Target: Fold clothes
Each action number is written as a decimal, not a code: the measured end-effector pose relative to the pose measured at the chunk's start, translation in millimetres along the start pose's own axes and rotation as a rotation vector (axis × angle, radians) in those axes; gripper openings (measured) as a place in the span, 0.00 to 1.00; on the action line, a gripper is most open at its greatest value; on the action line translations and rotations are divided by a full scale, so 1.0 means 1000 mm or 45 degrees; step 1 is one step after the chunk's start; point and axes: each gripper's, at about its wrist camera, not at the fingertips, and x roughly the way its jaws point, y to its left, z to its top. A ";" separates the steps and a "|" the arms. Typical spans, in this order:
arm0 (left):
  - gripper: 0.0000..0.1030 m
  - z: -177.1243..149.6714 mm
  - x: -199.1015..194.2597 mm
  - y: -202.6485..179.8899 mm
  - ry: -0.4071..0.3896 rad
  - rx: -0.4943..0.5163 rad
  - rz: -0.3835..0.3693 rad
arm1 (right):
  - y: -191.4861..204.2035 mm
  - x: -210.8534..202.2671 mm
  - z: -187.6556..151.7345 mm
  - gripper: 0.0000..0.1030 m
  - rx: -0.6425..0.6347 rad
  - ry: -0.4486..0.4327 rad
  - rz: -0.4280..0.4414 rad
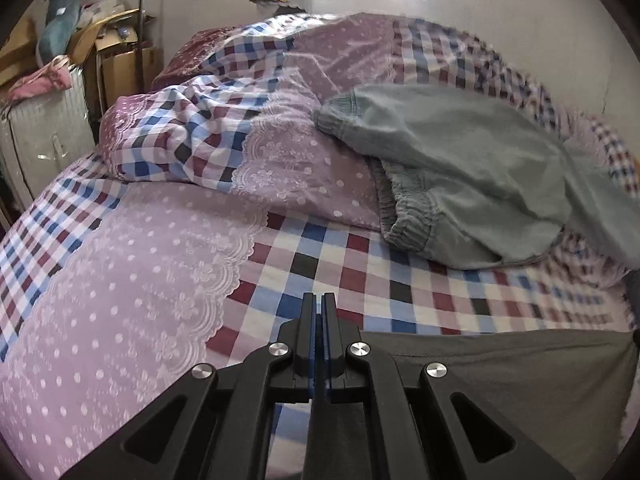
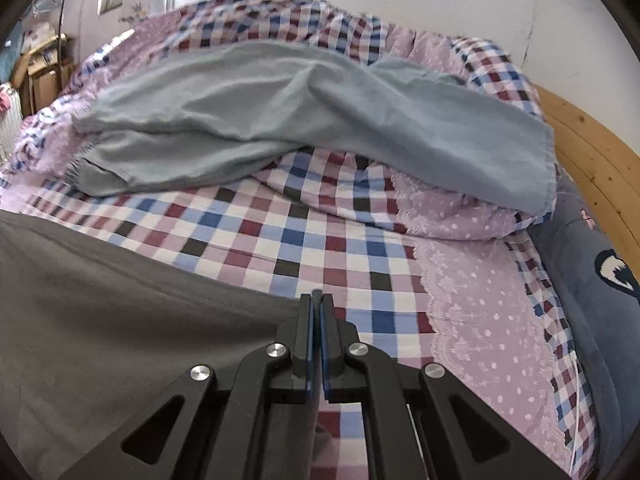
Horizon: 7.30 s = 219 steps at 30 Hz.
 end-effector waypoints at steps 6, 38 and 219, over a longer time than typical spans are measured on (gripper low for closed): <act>0.01 0.000 0.018 -0.004 0.014 0.008 0.039 | 0.012 0.027 0.005 0.01 -0.037 0.051 -0.066; 0.62 -0.189 -0.193 0.123 -0.002 -0.700 -0.551 | -0.067 -0.172 -0.188 0.55 0.759 0.007 0.385; 0.15 -0.238 -0.152 0.081 0.204 -0.969 -0.914 | 0.396 -0.200 -0.190 0.04 -0.865 -0.524 0.295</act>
